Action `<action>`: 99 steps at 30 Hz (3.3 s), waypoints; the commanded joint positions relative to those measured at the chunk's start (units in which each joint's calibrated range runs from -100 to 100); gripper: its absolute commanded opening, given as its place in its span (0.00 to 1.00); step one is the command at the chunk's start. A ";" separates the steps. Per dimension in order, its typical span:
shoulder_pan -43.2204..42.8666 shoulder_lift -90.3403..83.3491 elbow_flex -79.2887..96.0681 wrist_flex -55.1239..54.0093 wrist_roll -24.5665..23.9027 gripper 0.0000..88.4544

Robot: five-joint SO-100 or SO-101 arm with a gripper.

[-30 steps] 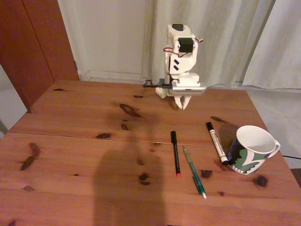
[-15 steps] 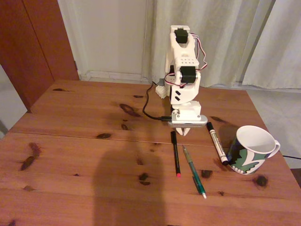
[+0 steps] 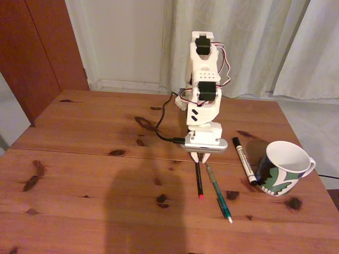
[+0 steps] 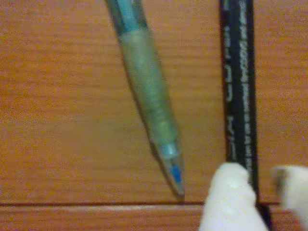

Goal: Clean up the desk and place the pens and markers into the cup

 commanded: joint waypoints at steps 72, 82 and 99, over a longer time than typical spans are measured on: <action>0.07 -18.89 12.02 -24.34 -6.98 0.01; -1.05 -41.64 36.91 -40.43 -8.50 0.01; -12.87 -64.56 52.78 -50.83 -11.17 0.01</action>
